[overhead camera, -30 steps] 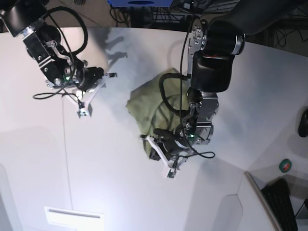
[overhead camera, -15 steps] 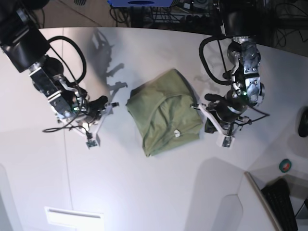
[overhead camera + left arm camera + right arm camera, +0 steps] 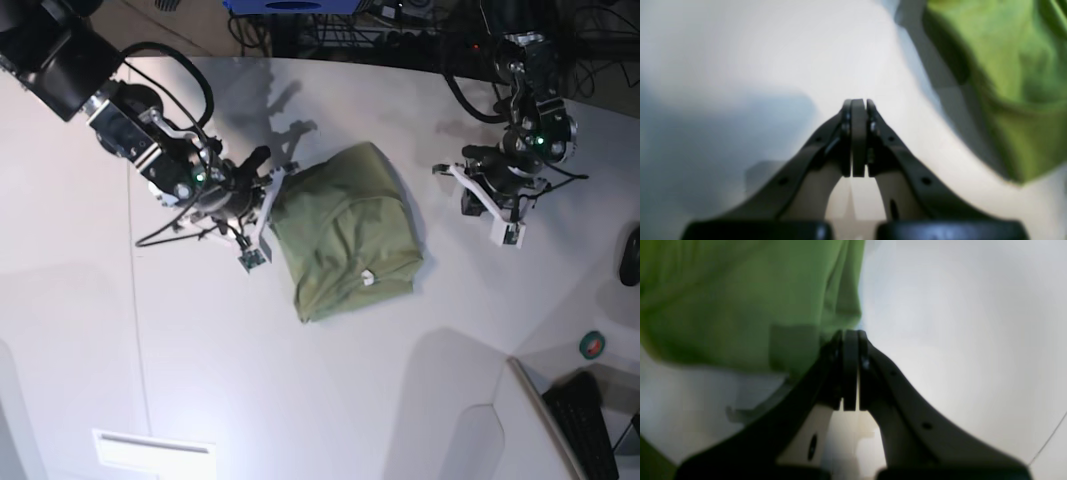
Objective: Layout the t-shirt on the table in an organized manner, then fold the t-shirt properly
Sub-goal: 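Tuck and square the bundle's edges with both grippers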
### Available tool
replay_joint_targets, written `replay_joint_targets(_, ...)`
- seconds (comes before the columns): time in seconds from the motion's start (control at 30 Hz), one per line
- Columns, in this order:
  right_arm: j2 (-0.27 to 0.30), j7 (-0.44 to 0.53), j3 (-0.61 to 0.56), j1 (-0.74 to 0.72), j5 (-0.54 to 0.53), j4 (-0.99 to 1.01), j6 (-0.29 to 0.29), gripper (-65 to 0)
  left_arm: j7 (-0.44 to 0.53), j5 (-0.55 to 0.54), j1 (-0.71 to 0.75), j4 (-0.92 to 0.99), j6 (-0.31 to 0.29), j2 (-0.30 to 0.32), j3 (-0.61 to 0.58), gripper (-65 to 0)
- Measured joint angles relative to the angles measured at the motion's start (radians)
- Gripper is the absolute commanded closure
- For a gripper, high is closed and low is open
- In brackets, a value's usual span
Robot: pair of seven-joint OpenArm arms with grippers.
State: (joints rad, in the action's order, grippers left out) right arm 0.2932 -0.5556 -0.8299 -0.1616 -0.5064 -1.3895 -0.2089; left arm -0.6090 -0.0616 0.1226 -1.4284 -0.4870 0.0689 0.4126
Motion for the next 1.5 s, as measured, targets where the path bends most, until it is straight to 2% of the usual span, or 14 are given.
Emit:
replay_joint_targets(0.07,0.0,-0.003,-0.002,0.041,0.002,-0.018,0.0,0.0,-0.007,0.08,-0.064,0.059,0.005,-0.039,0.002,0.0)
replay_joint_targets(0.17,-0.008,0.0,-0.004,0.087,-0.001,-0.026,0.0,0.0,-0.004,0.127,-0.156,0.14,-0.01,-0.089,-0.001,0.0)
replay_joint_targets(0.33,-0.003,-0.006,-0.003,0.139,-0.002,-0.06,0.0,0.0,-0.005,0.157,-0.293,0.238,-0.007,-0.109,0.005,0.0)
replay_joint_targets(0.4,-0.004,-0.006,-0.003,0.127,-0.009,-0.064,0.0,0.0,-0.008,0.158,-0.328,0.238,0.019,-0.11,0.002,0.0)
replay_joint_targets(0.53,0.014,-0.008,0.127,0.075,0.0,-0.043,0.001,0.0,-0.001,0.159,-0.308,0.189,0.039,-0.108,-0.006,0.0)
replay_joint_targets(0.63,0.04,-0.067,0.171,0.008,0.013,-0.008,0.0,0.0,-0.005,0.227,-0.241,0.205,0.043,-0.09,-0.062,0.0)
replay_joint_targets(0.77,0.014,-0.094,0.16,-0.025,0.009,-0.017,-0.001,0.0,-0.005,0.25,-0.224,0.256,0.035,-0.08,-0.079,0.0)
replay_joint_targets(0.93,-0.017,-0.103,0.066,-0.009,0.006,-0.018,0.0,0.0,0.006,0.252,-0.34,0.359,0.043,-0.074,-0.082,0.0)
replay_joint_targets(1.03,-0.045,-0.102,0.029,0.016,0.006,-0.018,0.0,0.0,0.087,0.247,-0.407,0.458,0.042,-0.096,-0.087,0.0)
replay_joint_targets(1.23,-0.035,-0.105,-0.014,0.057,0.01,-0.048,0.0,0.0,0.256,0.246,-0.572,0.745,0.148,-0.144,-0.087,0.0)
replay_joint_targets(1.3,-0.034,-0.107,-0.015,0.071,-0.001,-0.079,0.0,0.0,0.299,0.245,-0.616,0.814,0.144,-0.153,-0.087,0.0)
replay_joint_targets(1.43,-0.013,-0.103,-0.014,0.085,-0.002,-0.096,0.0,0.0,0.292,0.246,-0.654,0.788,0.145,-0.161,-0.08,0.0)
replay_joint_targets(1.5,0.021,-0.137,-0.011,0.097,0.007,-0.097,0.0,0.0,0.204,0.246,-0.646,0.688,0.144,-0.16,-0.079,0.0)
